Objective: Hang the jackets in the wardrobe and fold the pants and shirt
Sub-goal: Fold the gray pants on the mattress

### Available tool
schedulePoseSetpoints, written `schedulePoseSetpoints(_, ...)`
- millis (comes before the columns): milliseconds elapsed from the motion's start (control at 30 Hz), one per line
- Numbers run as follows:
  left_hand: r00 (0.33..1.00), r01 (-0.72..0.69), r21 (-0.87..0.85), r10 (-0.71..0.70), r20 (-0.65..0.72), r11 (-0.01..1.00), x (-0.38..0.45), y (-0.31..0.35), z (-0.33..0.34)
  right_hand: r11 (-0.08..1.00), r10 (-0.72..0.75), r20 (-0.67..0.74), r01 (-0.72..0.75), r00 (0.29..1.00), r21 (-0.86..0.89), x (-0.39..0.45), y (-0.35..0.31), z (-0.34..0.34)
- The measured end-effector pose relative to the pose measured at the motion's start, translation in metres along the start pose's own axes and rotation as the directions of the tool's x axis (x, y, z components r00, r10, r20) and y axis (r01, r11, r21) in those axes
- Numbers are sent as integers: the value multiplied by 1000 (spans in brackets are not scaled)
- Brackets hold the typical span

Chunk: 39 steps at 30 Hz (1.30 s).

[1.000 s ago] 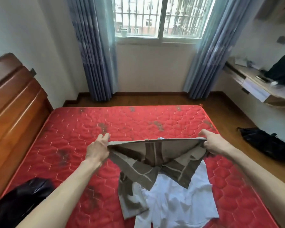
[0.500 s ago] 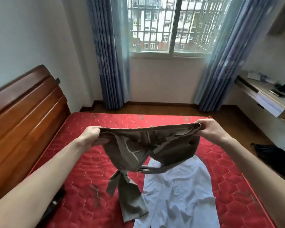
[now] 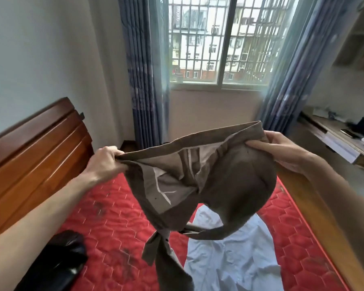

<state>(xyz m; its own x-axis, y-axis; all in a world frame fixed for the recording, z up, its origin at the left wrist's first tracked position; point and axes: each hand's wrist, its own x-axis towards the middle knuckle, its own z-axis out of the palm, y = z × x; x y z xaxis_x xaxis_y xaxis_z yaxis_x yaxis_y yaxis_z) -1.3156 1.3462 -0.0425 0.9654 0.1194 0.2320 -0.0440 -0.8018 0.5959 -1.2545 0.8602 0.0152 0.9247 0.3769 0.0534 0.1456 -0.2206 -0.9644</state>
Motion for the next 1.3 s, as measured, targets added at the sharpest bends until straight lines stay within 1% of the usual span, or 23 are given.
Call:
schedulePoseSetpoints(67, 987, -42, -116, 59, 149, 992, 14, 5, -26, 995, -13, 12, 11, 1000, 95, 1, -19, -4)
schedulePoseSetpoints(100, 967, -36, -253, 98, 235, 967, 20, 8, -36, 991, -26, -3, 26, 1000, 129, 3, -27, -5)
schedulePoseSetpoints(133, 936, 16, -432, 139, 324, 902, 25, 12, -42, 988, -34, -39, 39, 999, 151, 7, -34, -6)
schedulePoseSetpoints(167, 907, 124, -609, 160, 390, 784, 28, 15, -42, 987, -28, -99, 43, 995, 156, 10, -40, -5)
schedulePoseSetpoints(200, 891, 252, -742, 150, 428, 621, 29, 18, -37, 992, -6, -185, 29, 983, 121, 16, -43, -4)
schedulePoseSetpoints(233, 897, 340, -806, 92, 433, 484, 29, 21, -28, 999, 20, -283, -8, 959, 42, 21, -42, -3)
schedulePoseSetpoints(267, 906, 389, -830, 0, 424, 400, 27, 23, -16, 996, 43, -378, -68, 925, -53, 27, -38, -1)
schedulePoseSetpoints(300, 912, 407, -834, -108, 397, 371, 26, 24, -4, 983, 62, -443, -130, 894, -126, 33, -32, 2)
schedulePoseSetpoints(367, 893, 439, -817, -283, 350, 373, 22, 25, 16, 963, 80, -471, -191, 879, -192, 39, -16, 14)
schedulePoseSetpoints(433, 855, 494, -798, -357, 375, 345, 19, 23, 23, 959, 85, -466, -200, 881, -202, 40, -4, 27)
schedulePoseSetpoints(467, 848, 505, -794, -365, 384, 339, 19, 21, 23, 959, 88, -463, -200, 882, -200, 40, 1, 32)
schedulePoseSetpoints(533, 867, 477, -796, -348, 356, 373, 18, 15, 19, 969, 94, -445, -184, 891, -164, 39, 10, 40)
schedulePoseSetpoints(700, 933, 333, -837, -284, 223, 434, 22, 4, 8, 988, 135, -421, -154, 897, -13, 37, 27, 57)
schedulePoseSetpoints(800, 963, 265, -826, -188, 195, 498, 26, 0, 6, 994, 102, -437, -108, 894, 11, 39, 33, 66)
schedulePoseSetpoints(867, 981, 196, -809, -105, 165, 554, 29, 1, 5, 997, 70, -449, -66, 891, 26, 41, 35, 70)
schedulePoseSetpoints(933, 989, 144, -770, -65, 133, 622, 32, 5, 4, 998, 54, -470, -35, 881, 50, 41, 35, 71)
schedulePoseSetpoints(1000, 999, 44, -679, -14, 49, 733, 37, 8, 3, 997, 44, -498, -7, 866, 75, 40, 32, 68)
schedulePoseSetpoints(1033, 999, -50, -599, 47, -19, 799, 40, 10, 2, 997, 36, -509, 7, 860, 82, 39, 30, 67)
schedulePoseSetpoints(1100, 961, -274, -404, 239, -137, 873, 40, 12, 1, 997, 21, -526, 25, 850, 79, 37, 26, 63)
schedulePoseSetpoints(1133, 922, -386, -306, 348, -172, 870, 40, 12, 0, 997, 17, -535, 27, 845, 75, 36, 23, 61)
schedulePoseSetpoints(1200, 828, -555, -83, 539, -156, 828, 40, 12, -1, 997, 17, -556, 28, 831, 72, 35, 19, 58)
schedulePoseSetpoints(1267, 780, -612, 84, 618, -103, 786, 38, 16, 0, 997, 22, -576, 22, 817, 69, 34, 15, 55)
schedulePoseSetpoints(1300, 776, -614, 103, 622, -107, 783, 37, 18, 0, 998, 28, -583, 14, 812, 69, 33, 14, 53)
